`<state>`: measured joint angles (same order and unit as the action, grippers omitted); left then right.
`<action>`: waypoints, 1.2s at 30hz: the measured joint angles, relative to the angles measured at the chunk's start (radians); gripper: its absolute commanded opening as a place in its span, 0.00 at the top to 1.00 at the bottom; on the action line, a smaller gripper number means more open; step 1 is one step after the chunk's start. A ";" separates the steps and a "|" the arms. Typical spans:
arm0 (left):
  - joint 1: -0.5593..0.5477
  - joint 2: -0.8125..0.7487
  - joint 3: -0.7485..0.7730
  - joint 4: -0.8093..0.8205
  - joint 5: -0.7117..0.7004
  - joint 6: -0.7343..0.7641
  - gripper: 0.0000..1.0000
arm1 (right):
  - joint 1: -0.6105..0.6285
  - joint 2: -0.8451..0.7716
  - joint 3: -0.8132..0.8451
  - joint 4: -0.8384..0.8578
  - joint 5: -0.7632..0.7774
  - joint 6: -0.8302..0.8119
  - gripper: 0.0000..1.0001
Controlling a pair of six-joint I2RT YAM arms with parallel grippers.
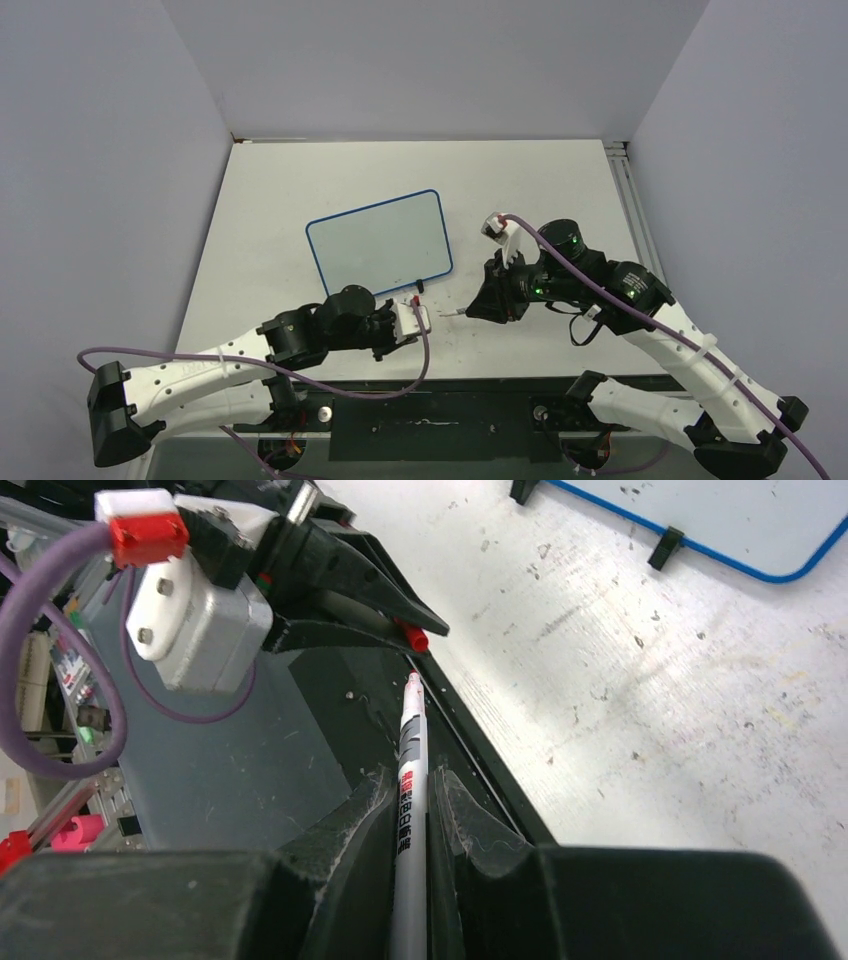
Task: Write a sentence on the whiteboard
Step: Open the whiteboard marker at the center of the board, then place the pen cap at the center of the board.
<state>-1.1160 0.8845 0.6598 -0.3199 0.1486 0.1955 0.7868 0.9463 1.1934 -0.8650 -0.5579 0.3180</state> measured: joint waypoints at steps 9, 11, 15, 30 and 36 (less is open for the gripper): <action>0.023 -0.044 0.000 -0.007 -0.032 -0.032 1.00 | 0.000 -0.017 0.045 -0.079 0.118 -0.008 0.95; 0.044 -0.047 0.000 -0.007 -0.037 -0.063 1.00 | 0.000 -0.022 0.047 -0.080 0.163 -0.007 0.95; 0.084 -0.067 0.000 -0.007 -0.056 -0.169 1.00 | 0.000 -0.034 0.047 -0.075 0.264 0.005 0.95; 0.343 -0.292 -0.013 -0.194 -0.275 -0.588 1.00 | -0.069 -0.078 -0.117 0.124 0.489 0.042 0.95; 0.534 -0.281 -0.013 -0.285 -0.311 -0.660 1.00 | -0.227 -0.117 -0.211 0.209 0.457 0.045 0.95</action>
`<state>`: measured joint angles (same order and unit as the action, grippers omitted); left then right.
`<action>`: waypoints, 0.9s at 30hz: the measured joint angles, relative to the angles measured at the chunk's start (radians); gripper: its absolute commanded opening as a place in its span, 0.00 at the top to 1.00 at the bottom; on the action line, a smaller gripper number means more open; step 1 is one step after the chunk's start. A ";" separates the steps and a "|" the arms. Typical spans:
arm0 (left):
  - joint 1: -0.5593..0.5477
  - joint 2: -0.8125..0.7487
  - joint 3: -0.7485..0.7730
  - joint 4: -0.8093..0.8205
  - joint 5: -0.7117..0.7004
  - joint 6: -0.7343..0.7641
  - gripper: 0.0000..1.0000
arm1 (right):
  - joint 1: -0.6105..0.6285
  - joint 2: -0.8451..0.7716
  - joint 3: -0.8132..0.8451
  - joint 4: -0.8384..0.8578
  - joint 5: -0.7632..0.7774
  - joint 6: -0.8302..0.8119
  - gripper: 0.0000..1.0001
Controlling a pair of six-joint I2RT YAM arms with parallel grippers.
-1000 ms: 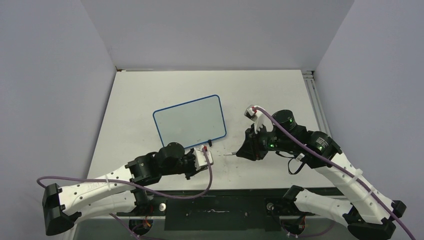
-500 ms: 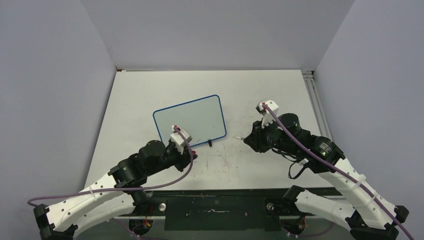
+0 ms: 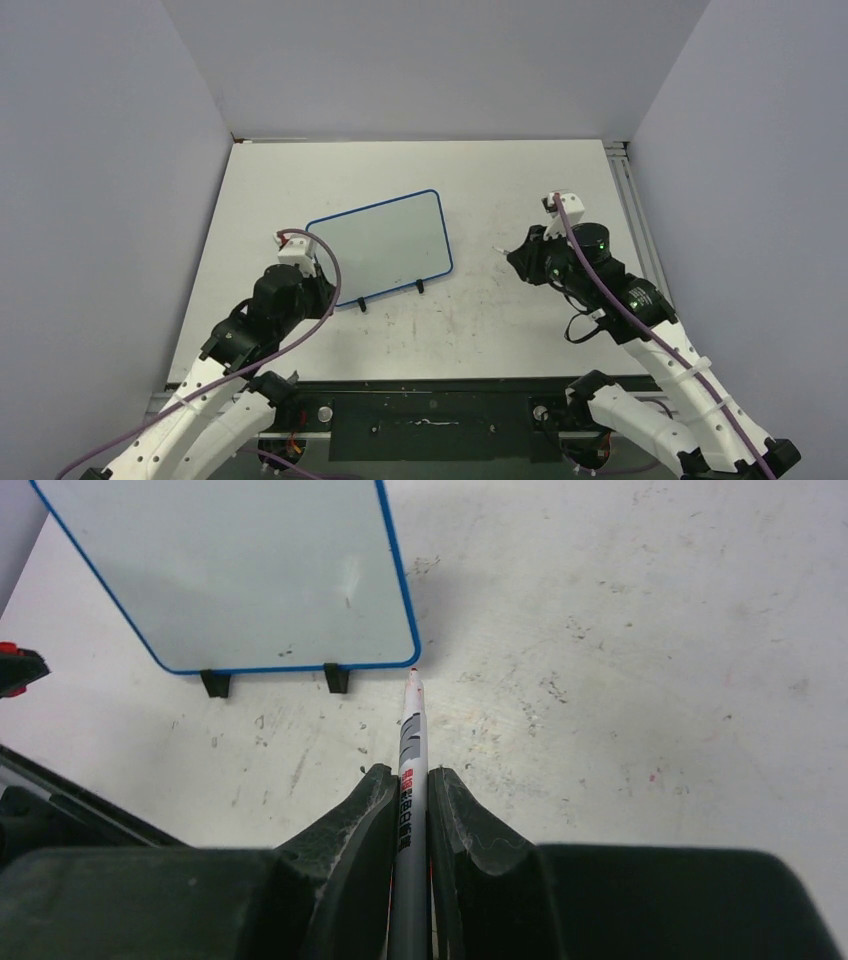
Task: Write a sentence on the whiteboard
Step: Place the pen cap at the center of the board.
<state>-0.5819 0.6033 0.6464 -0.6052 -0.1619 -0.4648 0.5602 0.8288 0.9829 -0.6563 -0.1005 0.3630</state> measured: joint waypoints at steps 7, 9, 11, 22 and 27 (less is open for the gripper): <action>0.096 -0.014 0.000 -0.082 -0.134 -0.092 1.00 | -0.248 -0.030 -0.062 0.089 -0.144 0.002 0.95; 0.100 -0.016 0.000 -0.103 -0.187 -0.123 1.00 | -0.311 -0.027 -0.080 0.118 -0.199 0.008 0.95; 0.103 -0.005 0.000 -0.113 -0.222 -0.146 1.00 | -0.346 -0.026 -0.097 0.137 -0.230 0.012 0.95; 0.216 0.196 -0.013 -0.098 -0.209 -0.183 1.00 | -0.365 -0.063 -0.108 0.161 -0.264 0.003 0.95; 0.260 0.224 -0.052 -0.061 -0.189 -0.219 1.00 | -0.364 -0.105 -0.108 0.162 -0.263 0.000 0.95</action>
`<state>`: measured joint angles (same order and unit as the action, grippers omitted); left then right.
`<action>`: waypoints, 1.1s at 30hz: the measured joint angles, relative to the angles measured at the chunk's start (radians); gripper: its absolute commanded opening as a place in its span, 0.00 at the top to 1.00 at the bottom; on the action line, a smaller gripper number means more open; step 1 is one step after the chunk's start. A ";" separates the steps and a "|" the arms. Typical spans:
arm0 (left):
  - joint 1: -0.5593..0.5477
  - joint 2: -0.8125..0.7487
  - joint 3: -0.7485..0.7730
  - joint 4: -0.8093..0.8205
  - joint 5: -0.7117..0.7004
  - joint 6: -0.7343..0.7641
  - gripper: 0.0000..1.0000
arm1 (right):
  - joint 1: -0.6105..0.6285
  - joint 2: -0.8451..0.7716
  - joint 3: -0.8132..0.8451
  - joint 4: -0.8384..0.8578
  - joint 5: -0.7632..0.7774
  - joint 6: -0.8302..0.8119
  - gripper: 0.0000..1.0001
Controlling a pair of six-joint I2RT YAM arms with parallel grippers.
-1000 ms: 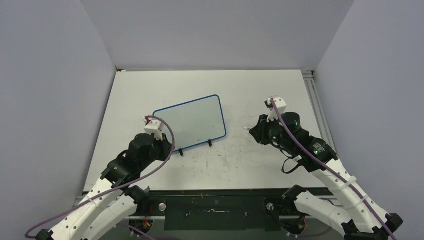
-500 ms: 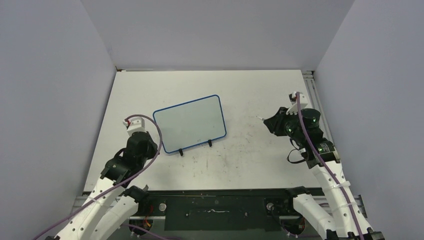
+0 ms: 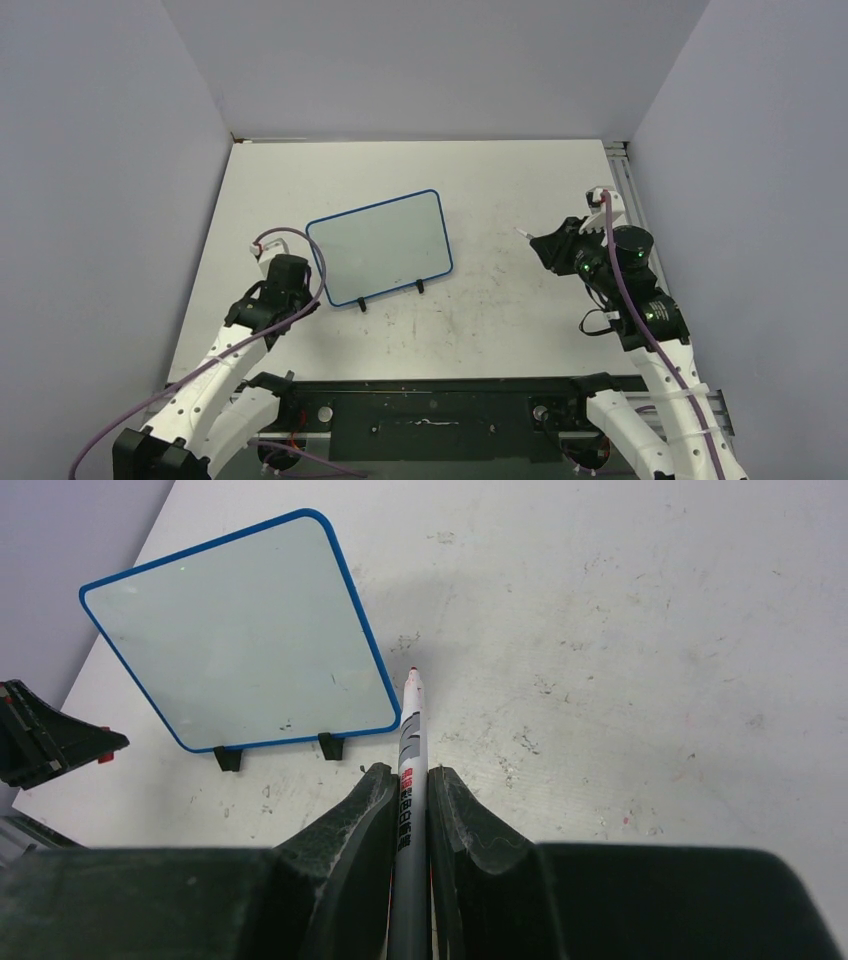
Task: Write a sentence on the whiteboard
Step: Place the pen cap at the center of the board.
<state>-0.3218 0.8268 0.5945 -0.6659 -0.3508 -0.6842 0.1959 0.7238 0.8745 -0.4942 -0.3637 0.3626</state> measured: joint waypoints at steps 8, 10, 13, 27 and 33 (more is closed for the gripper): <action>0.003 0.039 -0.069 0.034 0.018 -0.042 0.95 | 0.000 0.004 0.000 0.000 -0.001 -0.008 0.95; 0.003 0.047 -0.072 0.049 0.018 -0.046 0.94 | 0.000 0.003 0.000 0.000 -0.001 -0.008 0.95; 0.003 0.066 -0.091 0.072 0.021 -0.053 0.94 | 0.000 0.003 0.000 0.000 -0.003 -0.008 0.95; 0.003 0.099 -0.113 0.088 0.026 -0.080 0.69 | 0.000 -0.004 0.000 0.000 -0.004 -0.008 0.95; 0.003 0.099 -0.113 0.087 0.023 -0.093 0.43 | 0.000 -0.006 0.000 0.000 -0.005 -0.008 0.95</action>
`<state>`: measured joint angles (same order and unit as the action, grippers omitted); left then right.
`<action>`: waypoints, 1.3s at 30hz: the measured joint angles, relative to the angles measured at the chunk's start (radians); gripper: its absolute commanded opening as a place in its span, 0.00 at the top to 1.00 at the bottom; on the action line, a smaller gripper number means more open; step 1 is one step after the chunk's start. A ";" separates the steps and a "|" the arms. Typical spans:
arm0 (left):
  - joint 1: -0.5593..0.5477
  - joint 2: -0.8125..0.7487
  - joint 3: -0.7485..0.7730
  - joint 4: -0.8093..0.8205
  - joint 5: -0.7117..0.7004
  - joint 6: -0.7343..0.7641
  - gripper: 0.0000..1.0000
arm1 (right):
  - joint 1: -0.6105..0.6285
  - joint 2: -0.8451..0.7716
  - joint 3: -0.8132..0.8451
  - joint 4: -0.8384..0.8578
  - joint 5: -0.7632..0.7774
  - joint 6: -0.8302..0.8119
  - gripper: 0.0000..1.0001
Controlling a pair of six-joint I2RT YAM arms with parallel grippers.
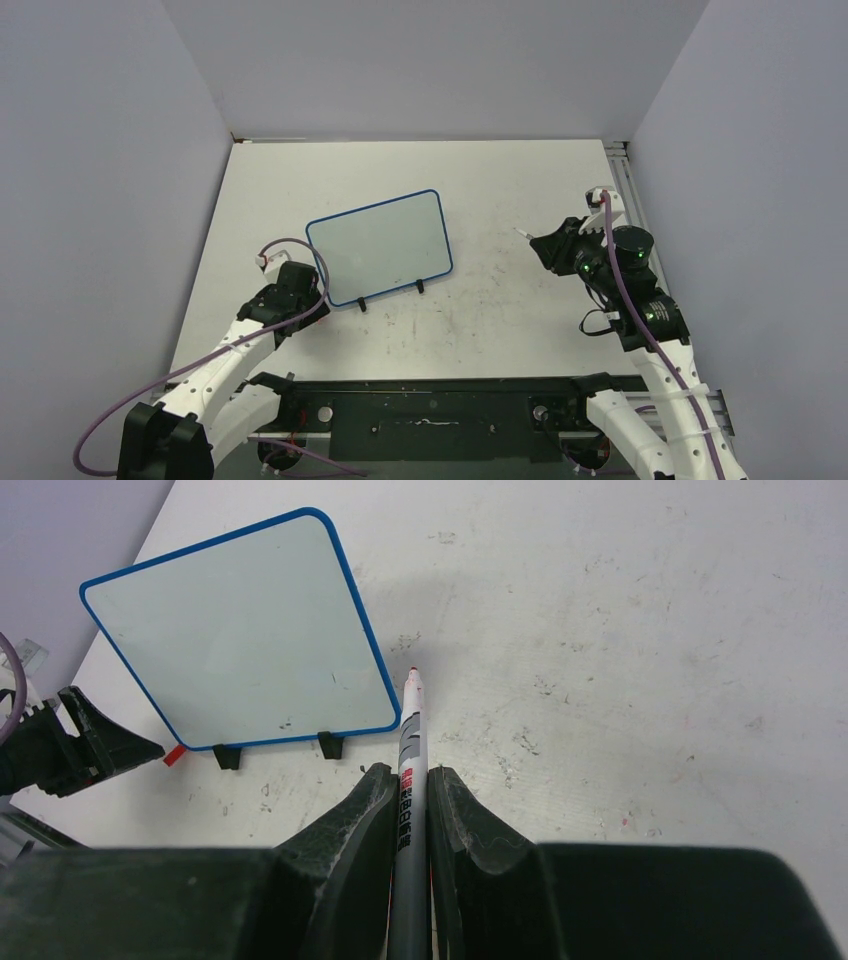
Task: Write a sentence on the whiteboard
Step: Place the pen cap at the center of the board.
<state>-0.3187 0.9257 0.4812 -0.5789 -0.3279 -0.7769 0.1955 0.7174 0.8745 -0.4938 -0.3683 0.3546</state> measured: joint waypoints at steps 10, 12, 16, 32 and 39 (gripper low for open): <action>0.000 -0.068 0.018 -0.026 -0.018 0.007 0.18 | 0.000 -0.002 0.000 -0.001 0.001 0.000 0.95; 0.000 -0.085 0.048 -0.048 -0.027 0.018 0.18 | 0.000 -0.002 0.000 -0.001 0.001 -0.001 0.95; 0.000 -0.113 0.142 -0.089 -0.045 0.061 0.27 | 0.000 -0.002 0.000 -0.001 0.001 0.000 0.95; -0.470 -0.014 0.372 -0.154 -0.101 0.149 0.38 | 0.000 -0.038 0.000 -0.001 0.011 0.002 0.95; -0.549 0.126 0.364 -0.066 -0.106 0.074 0.40 | 0.000 -0.045 0.000 -0.002 0.012 0.010 0.95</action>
<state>-0.8673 1.0519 0.8455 -0.6453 -0.4343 -0.7029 0.1959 0.6727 0.8749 -0.4953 -0.3561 0.3641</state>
